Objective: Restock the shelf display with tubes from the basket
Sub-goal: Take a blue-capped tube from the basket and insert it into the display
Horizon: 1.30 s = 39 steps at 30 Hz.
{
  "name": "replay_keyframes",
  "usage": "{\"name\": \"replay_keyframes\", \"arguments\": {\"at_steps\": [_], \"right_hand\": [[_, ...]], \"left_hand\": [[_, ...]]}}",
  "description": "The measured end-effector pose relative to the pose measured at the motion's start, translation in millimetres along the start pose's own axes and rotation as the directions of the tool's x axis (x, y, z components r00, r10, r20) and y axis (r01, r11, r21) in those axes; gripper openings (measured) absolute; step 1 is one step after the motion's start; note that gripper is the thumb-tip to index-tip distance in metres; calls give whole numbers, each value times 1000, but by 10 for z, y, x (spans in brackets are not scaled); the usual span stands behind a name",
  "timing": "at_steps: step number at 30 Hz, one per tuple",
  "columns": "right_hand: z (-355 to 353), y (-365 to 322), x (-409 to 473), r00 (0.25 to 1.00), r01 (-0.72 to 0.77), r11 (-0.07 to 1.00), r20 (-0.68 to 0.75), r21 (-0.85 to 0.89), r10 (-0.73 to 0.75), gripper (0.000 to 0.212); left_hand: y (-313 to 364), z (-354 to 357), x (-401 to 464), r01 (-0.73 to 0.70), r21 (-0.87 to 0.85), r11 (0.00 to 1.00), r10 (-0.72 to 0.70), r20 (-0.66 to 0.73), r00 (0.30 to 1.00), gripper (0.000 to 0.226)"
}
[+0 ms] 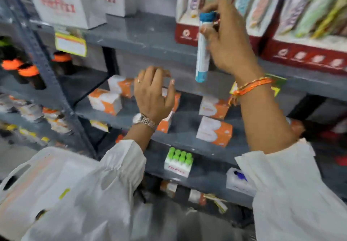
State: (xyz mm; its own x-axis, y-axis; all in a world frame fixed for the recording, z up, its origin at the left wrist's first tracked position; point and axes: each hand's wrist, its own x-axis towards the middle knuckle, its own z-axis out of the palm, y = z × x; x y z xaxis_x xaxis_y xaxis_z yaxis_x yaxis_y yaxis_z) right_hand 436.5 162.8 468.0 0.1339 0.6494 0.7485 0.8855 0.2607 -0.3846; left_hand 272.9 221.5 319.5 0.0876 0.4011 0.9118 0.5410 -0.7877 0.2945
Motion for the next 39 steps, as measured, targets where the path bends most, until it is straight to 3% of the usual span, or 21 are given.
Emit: {"name": "replay_keyframes", "arguments": {"at_steps": [4,9,15,27,39], "right_hand": [[-777,212,51,987,-13,995,-163,-99,-4,33],[-1559,448,125,940,-145,971,-334,-190,74,38],[-2158,718,258,900,-289,898,-413,-332,137,35],[-2251,1099,507,866,-377,813,-479,-443,141,36],[-2162,1200,395,859,-412,824,-467,-388,210,37]], "left_hand": [[481,374,348,-103,-18,995,102,-19,995,15],[839,735,569,-182,-33,983,184,55,981,19],[883,936,577,-202,-1,979,201,119,972,16],[838,1009,559,-240,25,971,238,62,969,17],[826,1025,558,-238,25,971,236,54,970,22]]}}
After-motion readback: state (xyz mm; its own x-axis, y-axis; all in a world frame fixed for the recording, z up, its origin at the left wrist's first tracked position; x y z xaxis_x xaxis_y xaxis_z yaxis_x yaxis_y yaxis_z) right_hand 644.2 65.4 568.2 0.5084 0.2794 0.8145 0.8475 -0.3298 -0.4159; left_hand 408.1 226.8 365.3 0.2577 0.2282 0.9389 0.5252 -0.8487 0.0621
